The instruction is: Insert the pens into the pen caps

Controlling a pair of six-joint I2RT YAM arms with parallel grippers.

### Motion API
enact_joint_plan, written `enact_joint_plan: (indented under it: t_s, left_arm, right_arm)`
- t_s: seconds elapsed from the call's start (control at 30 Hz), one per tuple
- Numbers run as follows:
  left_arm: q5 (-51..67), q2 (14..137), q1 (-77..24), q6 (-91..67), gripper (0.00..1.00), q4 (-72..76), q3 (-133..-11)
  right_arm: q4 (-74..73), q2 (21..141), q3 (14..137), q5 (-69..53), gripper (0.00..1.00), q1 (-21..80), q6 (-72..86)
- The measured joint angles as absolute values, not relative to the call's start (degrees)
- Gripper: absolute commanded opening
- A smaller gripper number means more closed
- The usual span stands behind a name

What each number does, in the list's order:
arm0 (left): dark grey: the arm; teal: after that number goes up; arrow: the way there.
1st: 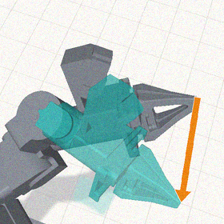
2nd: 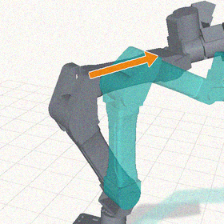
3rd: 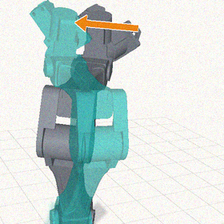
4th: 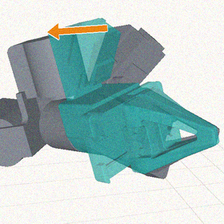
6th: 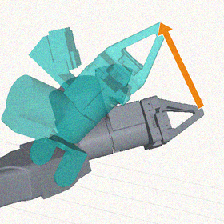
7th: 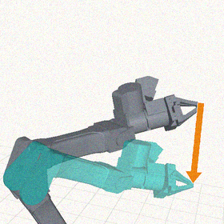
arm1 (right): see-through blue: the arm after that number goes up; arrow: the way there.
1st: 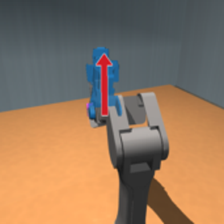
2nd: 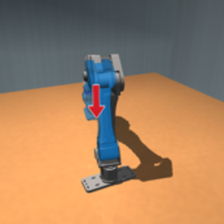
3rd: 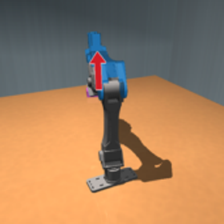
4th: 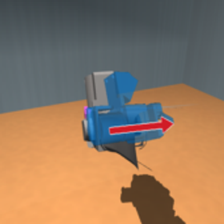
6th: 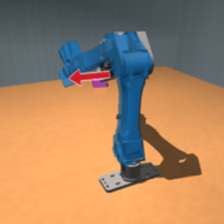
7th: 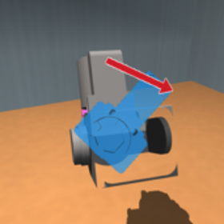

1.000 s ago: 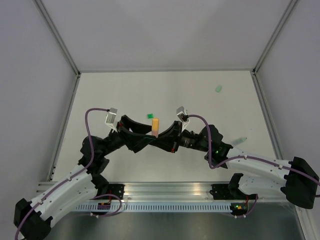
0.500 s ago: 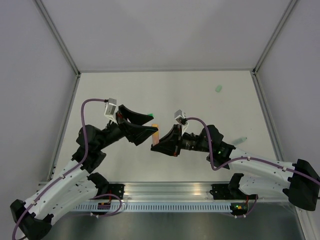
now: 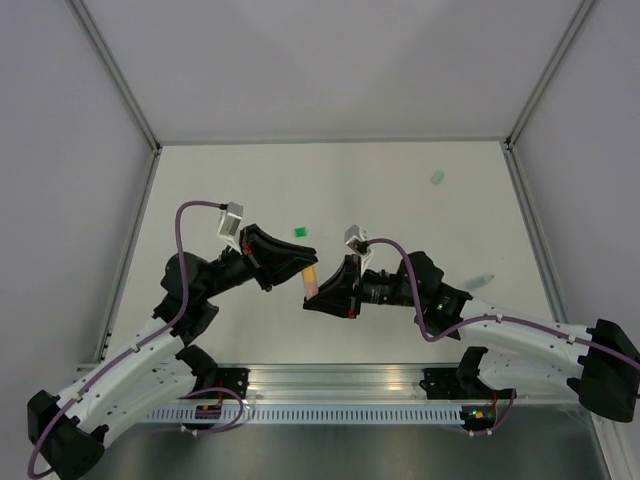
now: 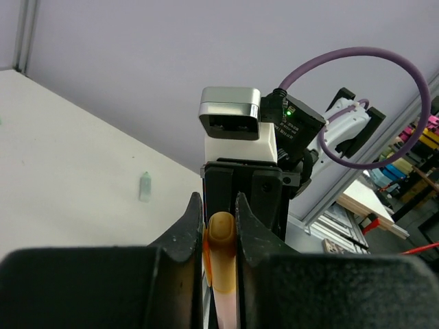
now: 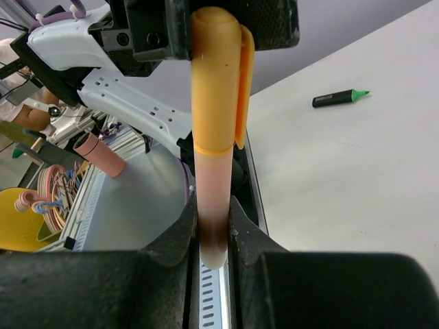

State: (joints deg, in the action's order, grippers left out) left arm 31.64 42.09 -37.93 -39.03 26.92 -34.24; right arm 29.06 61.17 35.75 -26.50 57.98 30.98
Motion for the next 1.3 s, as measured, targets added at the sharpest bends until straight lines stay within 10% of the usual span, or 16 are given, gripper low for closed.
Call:
enact_joint_plan:
  t_s: [1.1, 1.3]
  left_arm:
    - [27.4, 44.2, -35.4, -47.1, 0.02, 58.0, -24.2]
    - [28.5, 42.4, -36.1, -45.7, 0.55, 44.1, -29.3]
  right_arm:
    - [19.9, 67.9, 49.8, -44.9, 0.0, 50.2, 34.7]
    - [20.3, 67.8, 51.2, -42.5, 0.0, 49.3, 31.8]
